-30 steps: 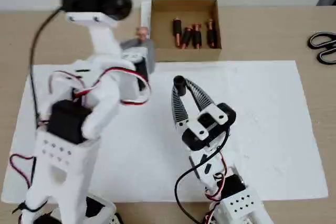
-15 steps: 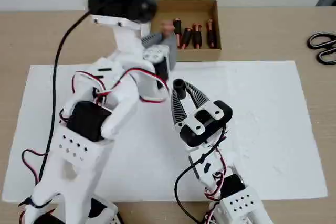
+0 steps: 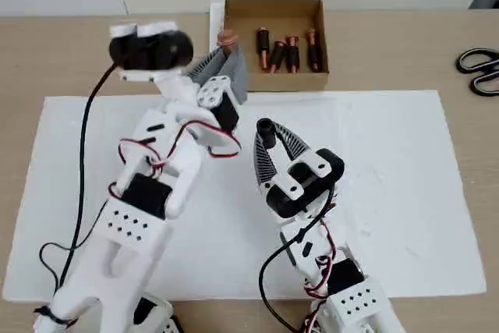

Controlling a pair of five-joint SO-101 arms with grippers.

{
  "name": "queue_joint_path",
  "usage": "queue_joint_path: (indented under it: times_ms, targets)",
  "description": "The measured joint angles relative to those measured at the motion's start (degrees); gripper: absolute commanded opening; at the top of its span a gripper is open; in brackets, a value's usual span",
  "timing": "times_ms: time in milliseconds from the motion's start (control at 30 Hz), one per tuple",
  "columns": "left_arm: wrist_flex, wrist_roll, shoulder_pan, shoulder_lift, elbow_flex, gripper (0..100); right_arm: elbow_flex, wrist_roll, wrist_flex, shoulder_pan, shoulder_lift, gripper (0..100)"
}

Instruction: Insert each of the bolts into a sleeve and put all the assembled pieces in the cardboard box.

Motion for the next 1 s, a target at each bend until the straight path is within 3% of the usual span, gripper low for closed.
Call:
queue_joint_path:
  times_ms: [133, 600, 1000]
  targets:
    - [-2.6, -0.2, 0.5, -3.2, 4.2, 1, 0.0, 0.0, 0.0, 0.1, 0.0, 0.4]
    - [0.0, -3.2, 7.8, -4.0, 4.4, 1, 0.0, 0.0, 0.0, 0.0, 0.0, 0.4]
    - [0.0, -6.2, 7.9, -3.9, 5.0, 1, 0.0, 0.0, 0.0, 0.0, 0.0, 0.4]
